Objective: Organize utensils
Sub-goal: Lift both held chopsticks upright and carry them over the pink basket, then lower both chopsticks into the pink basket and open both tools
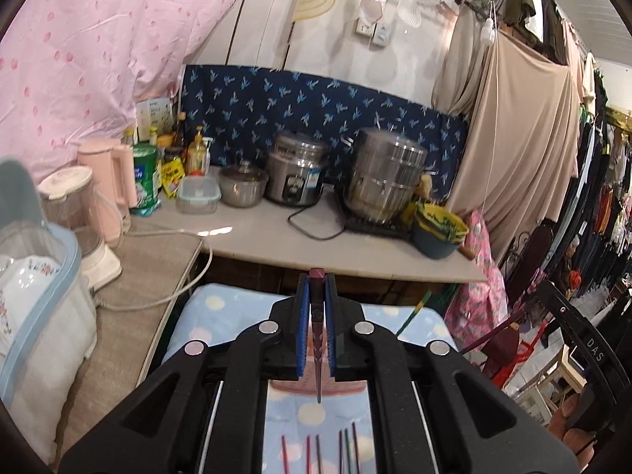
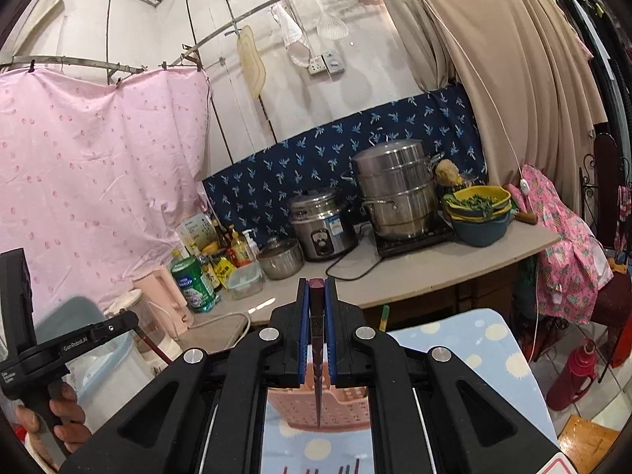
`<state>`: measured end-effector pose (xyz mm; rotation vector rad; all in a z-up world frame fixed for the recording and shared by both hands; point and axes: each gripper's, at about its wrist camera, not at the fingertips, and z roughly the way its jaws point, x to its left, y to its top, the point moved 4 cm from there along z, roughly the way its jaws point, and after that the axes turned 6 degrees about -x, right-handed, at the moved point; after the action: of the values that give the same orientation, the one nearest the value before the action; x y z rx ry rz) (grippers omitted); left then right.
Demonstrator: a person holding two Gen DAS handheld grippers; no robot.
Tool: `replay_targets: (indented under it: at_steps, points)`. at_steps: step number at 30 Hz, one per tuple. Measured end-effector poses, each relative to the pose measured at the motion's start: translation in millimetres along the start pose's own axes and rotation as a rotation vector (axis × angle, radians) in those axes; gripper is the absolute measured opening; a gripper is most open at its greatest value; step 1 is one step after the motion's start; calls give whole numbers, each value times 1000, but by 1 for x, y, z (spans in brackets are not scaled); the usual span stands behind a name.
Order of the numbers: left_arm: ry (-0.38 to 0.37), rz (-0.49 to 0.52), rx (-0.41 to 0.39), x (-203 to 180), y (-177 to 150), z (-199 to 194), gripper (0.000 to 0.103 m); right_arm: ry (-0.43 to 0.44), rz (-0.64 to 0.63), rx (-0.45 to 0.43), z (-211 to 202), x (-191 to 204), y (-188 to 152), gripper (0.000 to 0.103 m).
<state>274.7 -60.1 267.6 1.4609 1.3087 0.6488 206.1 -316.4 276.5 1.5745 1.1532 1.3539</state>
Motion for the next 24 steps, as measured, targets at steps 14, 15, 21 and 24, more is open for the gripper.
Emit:
replay_targets:
  at_steps: [14, 15, 21, 24]
  points:
    - [7, -20, -14, -6, 11, 83, 7, -3, 2, 92, 96, 3, -30, 7]
    - [12, -18, -3, -6, 6, 90, 7, -5, 1, 106, 101, 2, -37, 7]
    - [21, -12, 60, -1, -23, 119, 7, -24, 2, 181, 124, -8, -71, 7]
    - [26, -11, 88, 2, -34, 129, 7, -28, 6, 208, 132, -13, -85, 7]
